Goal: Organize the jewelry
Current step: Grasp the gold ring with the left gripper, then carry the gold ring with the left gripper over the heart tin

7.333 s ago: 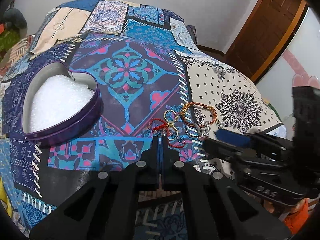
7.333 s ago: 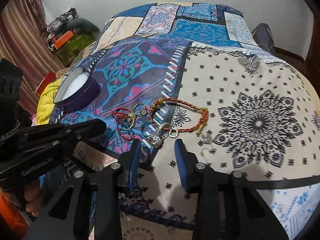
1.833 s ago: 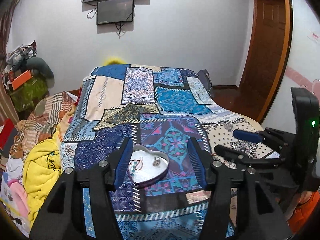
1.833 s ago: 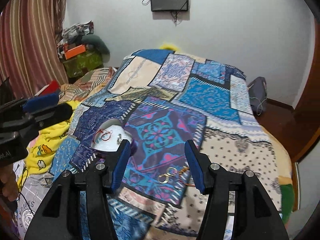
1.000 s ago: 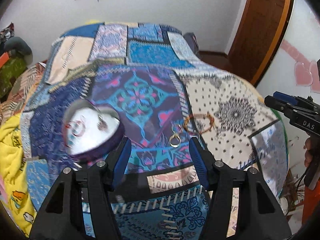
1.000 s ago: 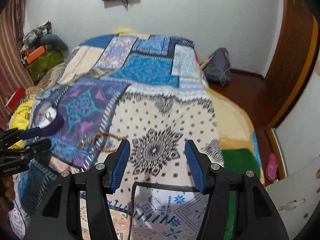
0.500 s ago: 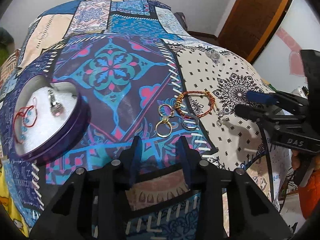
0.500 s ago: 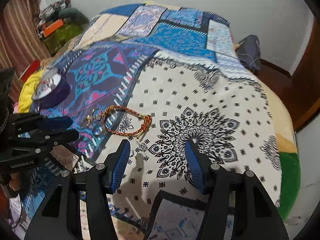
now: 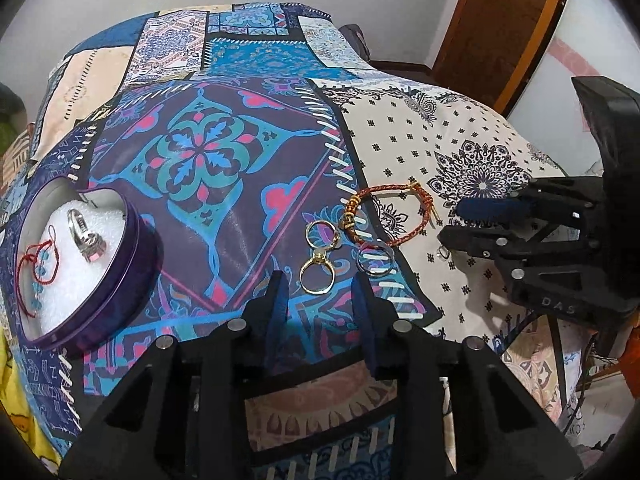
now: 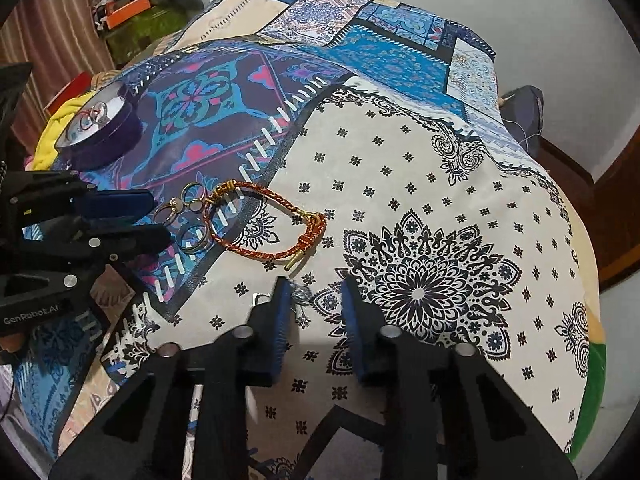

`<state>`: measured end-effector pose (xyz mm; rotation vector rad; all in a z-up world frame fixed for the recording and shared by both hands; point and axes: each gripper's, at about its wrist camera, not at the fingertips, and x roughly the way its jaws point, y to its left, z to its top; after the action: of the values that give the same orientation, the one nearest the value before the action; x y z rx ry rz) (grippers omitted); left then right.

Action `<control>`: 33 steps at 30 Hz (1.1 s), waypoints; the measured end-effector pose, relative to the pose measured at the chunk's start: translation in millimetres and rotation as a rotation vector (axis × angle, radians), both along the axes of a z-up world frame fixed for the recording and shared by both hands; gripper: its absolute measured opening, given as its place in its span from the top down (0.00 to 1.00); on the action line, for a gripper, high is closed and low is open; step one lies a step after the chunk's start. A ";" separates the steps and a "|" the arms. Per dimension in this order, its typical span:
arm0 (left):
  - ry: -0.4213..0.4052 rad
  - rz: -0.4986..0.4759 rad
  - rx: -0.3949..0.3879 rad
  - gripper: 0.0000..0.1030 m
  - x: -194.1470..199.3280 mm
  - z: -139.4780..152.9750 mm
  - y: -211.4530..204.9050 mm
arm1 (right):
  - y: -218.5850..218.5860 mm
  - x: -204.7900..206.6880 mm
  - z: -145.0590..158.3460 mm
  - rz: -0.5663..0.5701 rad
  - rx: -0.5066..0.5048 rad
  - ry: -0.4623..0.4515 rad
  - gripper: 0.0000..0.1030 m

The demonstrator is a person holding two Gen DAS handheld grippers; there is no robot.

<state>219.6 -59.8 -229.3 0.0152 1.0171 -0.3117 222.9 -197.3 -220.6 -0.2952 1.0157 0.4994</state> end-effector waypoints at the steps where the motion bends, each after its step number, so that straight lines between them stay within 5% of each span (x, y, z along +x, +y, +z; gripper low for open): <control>1: 0.000 -0.001 -0.002 0.69 1.2 -0.2 -0.2 | -1.9 0.2 -0.3 -0.009 0.012 0.001 0.91; 7: -0.007 -0.015 0.006 0.70 6.0 -1.8 -4.5 | -8.9 -2.9 4.3 -0.049 0.063 -0.007 0.91; 11: -0.008 -0.016 0.009 0.82 8.1 -3.3 -5.2 | -13.5 -4.2 10.3 -0.080 0.088 -0.017 0.91; 24: 0.000 0.028 -0.003 0.83 -1.0 3.1 -1.4 | -16.5 -8.3 48.2 -0.103 0.137 -0.100 0.91; 33: -0.059 0.080 -0.011 0.83 -23.3 34.0 21.4 | -5.4 -16.0 77.7 -0.104 0.163 -0.167 0.91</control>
<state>196.3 -38.4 -195.3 -0.0262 0.9547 -0.2424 206.9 -202.7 -142.9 -0.1353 0.8187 0.4522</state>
